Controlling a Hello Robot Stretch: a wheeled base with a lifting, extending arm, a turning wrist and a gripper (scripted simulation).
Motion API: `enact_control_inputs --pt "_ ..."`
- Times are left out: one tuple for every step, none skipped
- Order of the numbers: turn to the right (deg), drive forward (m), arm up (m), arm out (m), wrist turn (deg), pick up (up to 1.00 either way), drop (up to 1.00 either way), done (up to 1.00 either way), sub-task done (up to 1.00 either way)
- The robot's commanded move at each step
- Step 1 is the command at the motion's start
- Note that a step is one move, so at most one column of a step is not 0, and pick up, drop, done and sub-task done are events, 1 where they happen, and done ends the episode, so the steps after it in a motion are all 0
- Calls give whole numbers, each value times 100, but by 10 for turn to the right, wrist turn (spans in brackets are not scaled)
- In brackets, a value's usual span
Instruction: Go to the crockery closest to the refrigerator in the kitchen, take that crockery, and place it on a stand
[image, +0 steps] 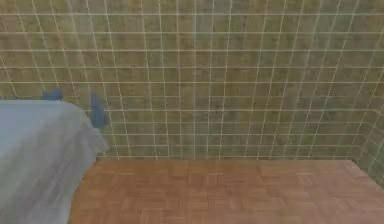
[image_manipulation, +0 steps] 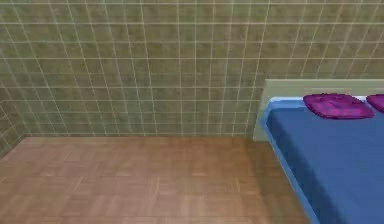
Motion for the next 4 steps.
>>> enact_control_inputs --pt "-450 0 0 0 0 0 0 0 0" --pt "-450 0 0 0 0 0 0 0 0" --pt "-210 0 0 0 0 0 0 0 0" --pt "0 80 0 0 0 0 0 0 0"
